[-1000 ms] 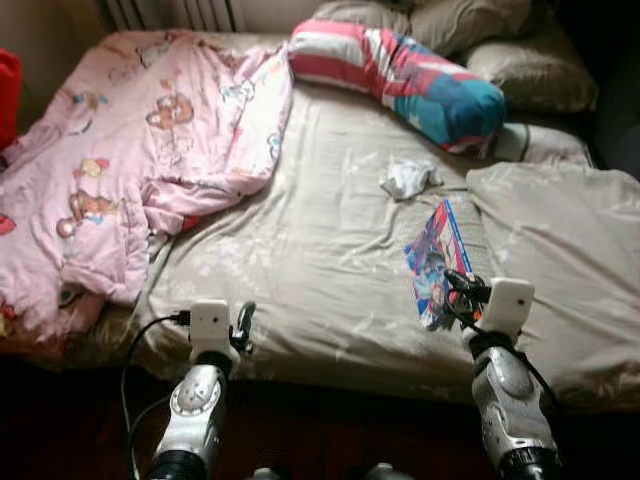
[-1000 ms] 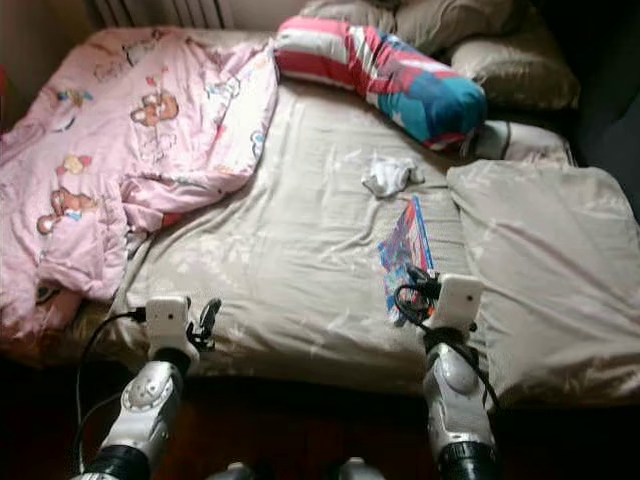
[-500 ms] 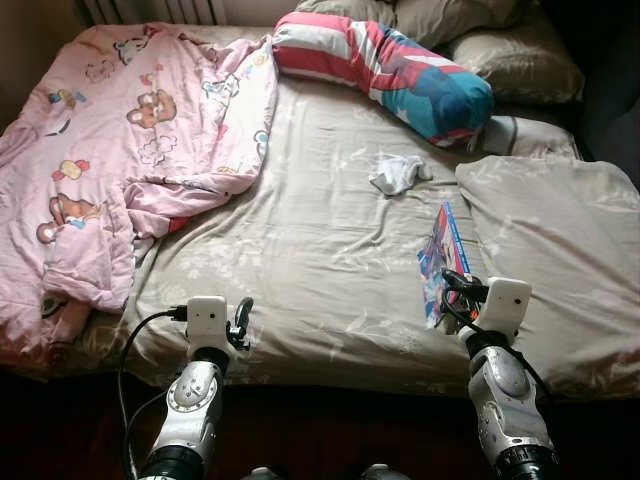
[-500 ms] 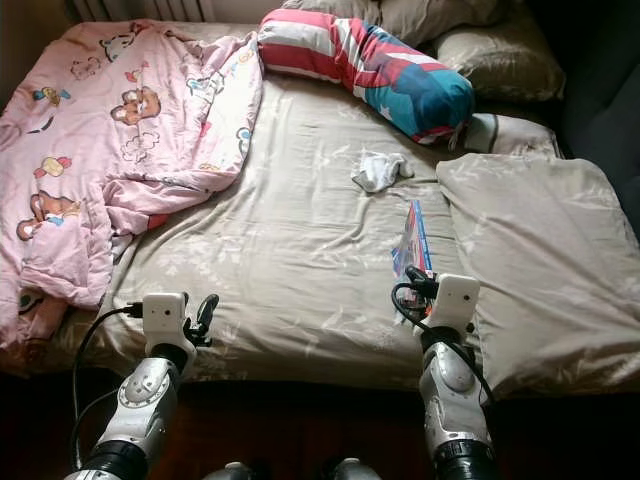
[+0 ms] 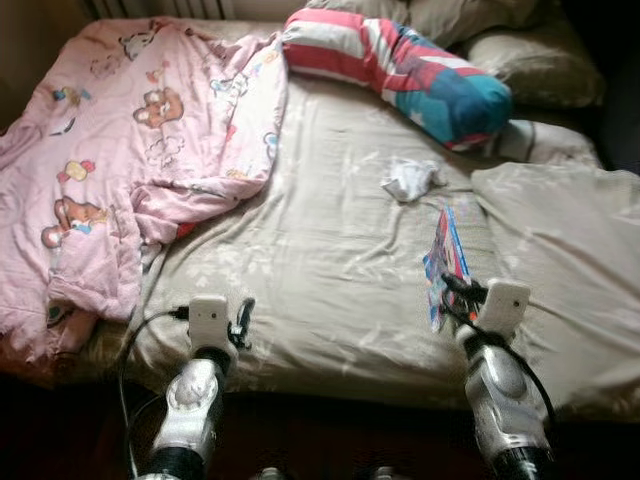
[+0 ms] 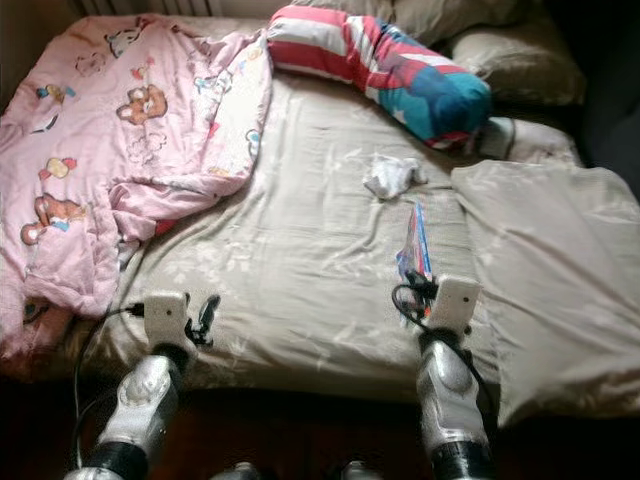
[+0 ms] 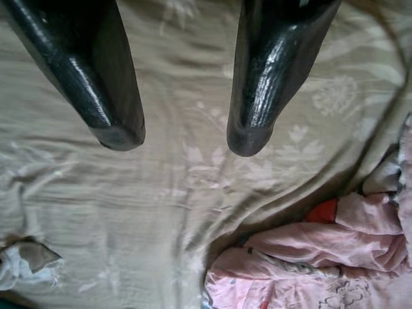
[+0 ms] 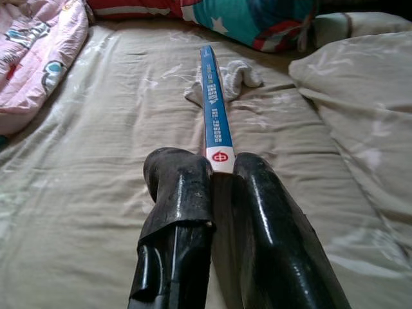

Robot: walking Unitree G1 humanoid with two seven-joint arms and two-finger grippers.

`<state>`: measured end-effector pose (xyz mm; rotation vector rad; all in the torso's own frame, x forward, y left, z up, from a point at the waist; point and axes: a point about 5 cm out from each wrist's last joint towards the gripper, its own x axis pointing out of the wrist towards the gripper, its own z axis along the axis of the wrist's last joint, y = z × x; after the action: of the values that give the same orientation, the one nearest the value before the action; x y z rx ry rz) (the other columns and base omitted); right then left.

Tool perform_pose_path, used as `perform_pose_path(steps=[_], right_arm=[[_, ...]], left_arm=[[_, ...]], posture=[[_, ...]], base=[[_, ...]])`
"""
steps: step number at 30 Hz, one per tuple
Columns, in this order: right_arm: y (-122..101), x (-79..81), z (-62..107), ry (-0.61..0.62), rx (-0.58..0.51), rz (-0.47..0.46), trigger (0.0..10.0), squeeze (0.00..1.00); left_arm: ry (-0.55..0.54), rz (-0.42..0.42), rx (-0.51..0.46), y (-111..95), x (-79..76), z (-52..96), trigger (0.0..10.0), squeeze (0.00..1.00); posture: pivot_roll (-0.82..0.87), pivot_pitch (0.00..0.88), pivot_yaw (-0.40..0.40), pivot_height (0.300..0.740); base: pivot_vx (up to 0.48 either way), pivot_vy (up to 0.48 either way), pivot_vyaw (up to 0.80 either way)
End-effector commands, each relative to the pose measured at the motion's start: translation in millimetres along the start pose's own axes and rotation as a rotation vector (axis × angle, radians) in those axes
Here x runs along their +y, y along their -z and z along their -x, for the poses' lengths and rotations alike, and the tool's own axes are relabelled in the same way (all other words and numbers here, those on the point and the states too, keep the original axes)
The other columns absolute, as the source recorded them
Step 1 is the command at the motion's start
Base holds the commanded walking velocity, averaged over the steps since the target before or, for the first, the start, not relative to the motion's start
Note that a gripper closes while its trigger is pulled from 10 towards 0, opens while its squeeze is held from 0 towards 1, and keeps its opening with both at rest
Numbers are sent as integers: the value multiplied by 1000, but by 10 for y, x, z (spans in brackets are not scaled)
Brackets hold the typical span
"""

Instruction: Clean up the room

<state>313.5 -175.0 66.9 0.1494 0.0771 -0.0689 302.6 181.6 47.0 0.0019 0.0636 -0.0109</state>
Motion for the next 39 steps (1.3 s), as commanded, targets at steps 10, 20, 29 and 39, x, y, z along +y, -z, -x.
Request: perform_pose_path(steps=[10,20,29,39], right_arm=[[-59,-62,6,15,-39,6,10000,0],[-25,-112,11,52,-24,-20,10000,0],[-17,-128,8,57,-18,-26,10000,0],[11,-127,18,65,-9,-35,10000,0]], left_arm=[[8,6,27,62,-36,37,10000,0],[15,-2,31,58,-34,32,10000,0],[18,-9,30,52,-50,29,10000,0],[14,-3,35,68,-27,42,10000,0]], posture=[[-39,217,12,740],[-35,218,14,740],[-36,220,15,740],[-34,222,16,740]], base=[[111,0,-259],[0,0,0],[0,-239,0],[0,0,0]])
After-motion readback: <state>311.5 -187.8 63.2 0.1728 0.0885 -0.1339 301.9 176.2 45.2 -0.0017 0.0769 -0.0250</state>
